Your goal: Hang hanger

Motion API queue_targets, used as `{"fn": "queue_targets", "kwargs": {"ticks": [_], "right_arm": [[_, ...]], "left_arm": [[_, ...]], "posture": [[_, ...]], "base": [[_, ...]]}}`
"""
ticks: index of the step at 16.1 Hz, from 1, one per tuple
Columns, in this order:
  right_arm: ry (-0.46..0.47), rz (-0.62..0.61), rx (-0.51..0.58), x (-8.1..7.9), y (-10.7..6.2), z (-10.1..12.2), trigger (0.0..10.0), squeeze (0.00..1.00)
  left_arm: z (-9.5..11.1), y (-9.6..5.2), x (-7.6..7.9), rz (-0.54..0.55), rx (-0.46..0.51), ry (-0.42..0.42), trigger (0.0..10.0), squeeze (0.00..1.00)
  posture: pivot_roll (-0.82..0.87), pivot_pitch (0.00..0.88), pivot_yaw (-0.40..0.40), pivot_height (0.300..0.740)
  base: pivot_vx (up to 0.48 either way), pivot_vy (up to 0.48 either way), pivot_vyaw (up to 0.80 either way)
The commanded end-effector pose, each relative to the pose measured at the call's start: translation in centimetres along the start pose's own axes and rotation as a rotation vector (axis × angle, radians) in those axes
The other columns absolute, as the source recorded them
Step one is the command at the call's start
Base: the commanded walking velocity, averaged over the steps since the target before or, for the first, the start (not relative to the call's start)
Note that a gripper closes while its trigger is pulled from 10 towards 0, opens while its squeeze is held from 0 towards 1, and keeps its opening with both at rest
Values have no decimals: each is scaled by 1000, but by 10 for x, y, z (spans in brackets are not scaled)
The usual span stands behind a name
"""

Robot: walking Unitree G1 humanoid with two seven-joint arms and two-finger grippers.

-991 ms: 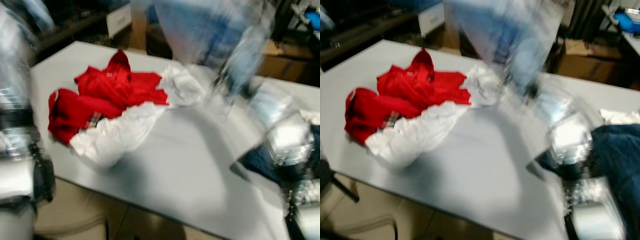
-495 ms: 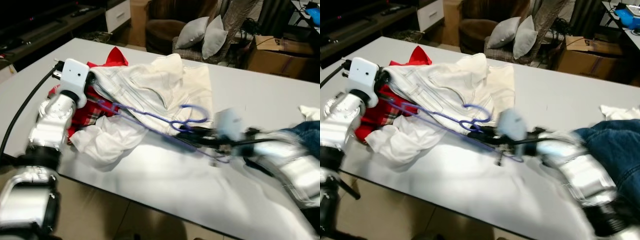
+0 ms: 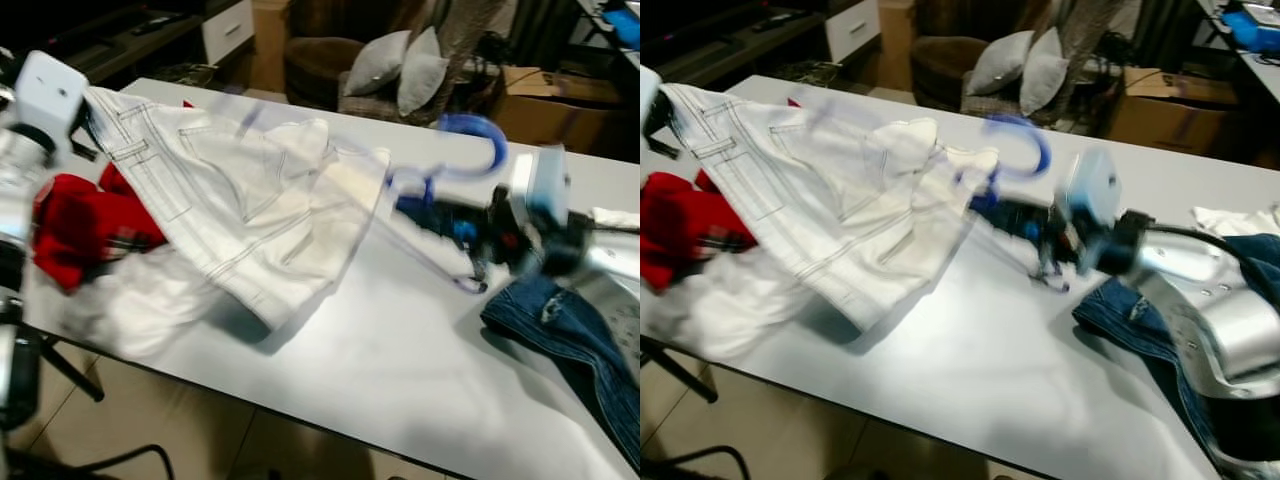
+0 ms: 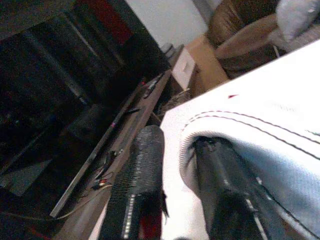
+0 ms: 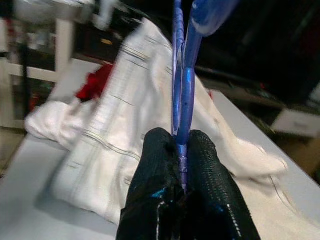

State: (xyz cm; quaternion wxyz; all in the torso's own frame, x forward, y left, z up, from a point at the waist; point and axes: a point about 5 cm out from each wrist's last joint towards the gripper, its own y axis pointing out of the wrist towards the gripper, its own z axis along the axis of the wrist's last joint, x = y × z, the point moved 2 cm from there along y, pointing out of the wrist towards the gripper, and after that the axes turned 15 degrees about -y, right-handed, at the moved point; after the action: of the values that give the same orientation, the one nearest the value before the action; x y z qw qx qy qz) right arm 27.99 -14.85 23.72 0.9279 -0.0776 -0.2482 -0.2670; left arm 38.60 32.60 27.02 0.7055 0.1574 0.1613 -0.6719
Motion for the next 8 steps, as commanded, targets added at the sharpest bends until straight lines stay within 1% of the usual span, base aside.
{"fn": "queue_targets", "kwargs": {"ticks": [1, 2, 3, 4, 5, 6, 7, 8], "right_arm": [[34, -73, -37, 6, -1, -6, 10000, 0], [55, -108, -55, 8, 0, -10, 10000, 0], [101, -140, -91, 8, 1, -18, 10000, 0], [132, -145, -94, 6, 2, -22, 10000, 0], [188, -156, -95, 3, 4, -26, 10000, 0], [205, -159, -98, 1, 6, -28, 10000, 0], [220, -173, -108, -2, 12, -32, 10000, 0], [229, -180, -107, -4, 16, -34, 10000, 0]], "left_arm": [[-2, -2, -1, -59, -38, 66, 10000, 1000], [-5, -4, 1, -106, -69, 121, 10000, 1000], [-10, -8, 3, -192, -124, 244, 10000, 1000], [-12, -11, 1, -229, -151, 311, 10000, 1000], [-16, -17, -2, -286, -198, 387, 10000, 1000], [-22, -21, -3, -323, -239, 434, 10000, 1000], [-35, -30, -8, -386, -323, 551, 10000, 1000], [-44, -36, -14, -404, -377, 628, 10000, 1000]], "posture": [[-41, 0, 43, 740], [-38, 0, 40, 740], [-28, 0, 31, 740], [-21, 0, 25, 740], [-13, 0, 19, 740], [-7, 0, 13, 740], [3, 0, 5, 740], [11, 0, 1, 740]], "base": [[0, 0, 0], [0, 0, 0], [0, 0, 0], [0, 0, 0], [0, 0, 0], [0, 0, 0], [0, 0, 0], [0, 0, 0]]}}
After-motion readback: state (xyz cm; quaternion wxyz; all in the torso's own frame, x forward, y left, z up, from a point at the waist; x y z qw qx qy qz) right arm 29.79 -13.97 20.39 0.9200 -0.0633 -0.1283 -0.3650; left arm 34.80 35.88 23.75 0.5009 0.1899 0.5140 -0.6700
